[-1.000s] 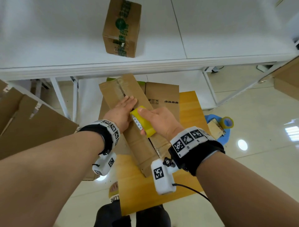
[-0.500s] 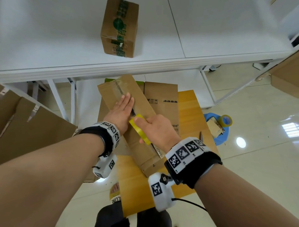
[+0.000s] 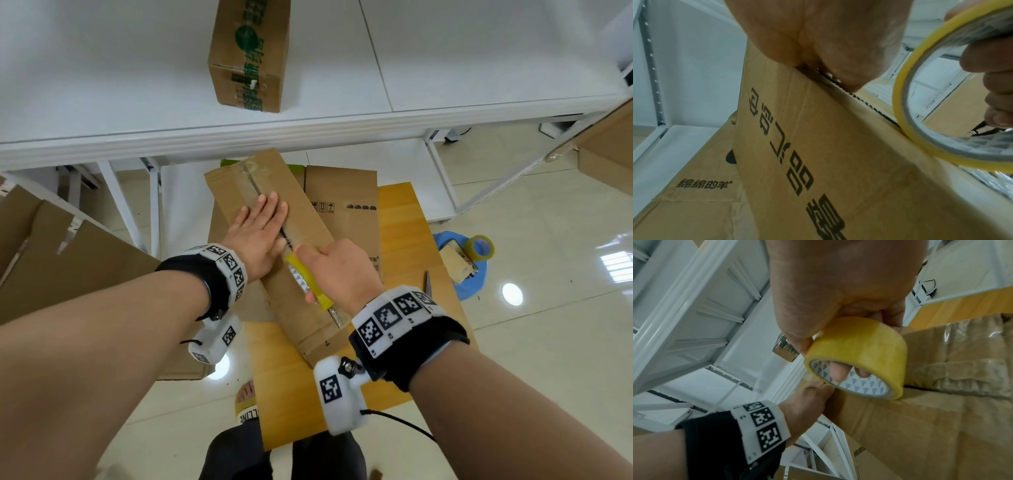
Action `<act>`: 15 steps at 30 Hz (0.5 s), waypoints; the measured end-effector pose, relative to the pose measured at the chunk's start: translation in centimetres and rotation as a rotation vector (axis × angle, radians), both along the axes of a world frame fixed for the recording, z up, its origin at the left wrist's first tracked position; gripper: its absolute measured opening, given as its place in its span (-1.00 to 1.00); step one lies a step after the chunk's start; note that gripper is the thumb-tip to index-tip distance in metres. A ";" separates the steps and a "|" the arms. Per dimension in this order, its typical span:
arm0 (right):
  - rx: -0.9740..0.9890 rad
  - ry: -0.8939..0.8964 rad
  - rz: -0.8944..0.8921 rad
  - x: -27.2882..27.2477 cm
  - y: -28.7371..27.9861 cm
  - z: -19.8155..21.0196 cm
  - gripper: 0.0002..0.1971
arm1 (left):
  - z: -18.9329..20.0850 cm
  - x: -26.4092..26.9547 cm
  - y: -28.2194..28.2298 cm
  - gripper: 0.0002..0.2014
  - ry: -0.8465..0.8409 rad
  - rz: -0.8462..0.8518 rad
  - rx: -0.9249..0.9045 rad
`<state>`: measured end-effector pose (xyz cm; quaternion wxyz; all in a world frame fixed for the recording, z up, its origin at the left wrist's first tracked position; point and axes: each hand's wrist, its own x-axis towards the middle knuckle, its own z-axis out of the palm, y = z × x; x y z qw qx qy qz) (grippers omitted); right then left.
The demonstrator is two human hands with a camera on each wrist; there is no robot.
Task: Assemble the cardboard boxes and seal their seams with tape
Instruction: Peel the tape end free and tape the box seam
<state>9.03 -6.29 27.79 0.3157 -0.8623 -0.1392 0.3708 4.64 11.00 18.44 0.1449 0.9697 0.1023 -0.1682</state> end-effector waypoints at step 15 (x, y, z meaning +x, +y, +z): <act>0.120 0.089 -0.008 -0.1 -1.7 -0.9 -0.40 | 1.7 -0.9 -3.0 -0.24 0.114 -0.149 0.102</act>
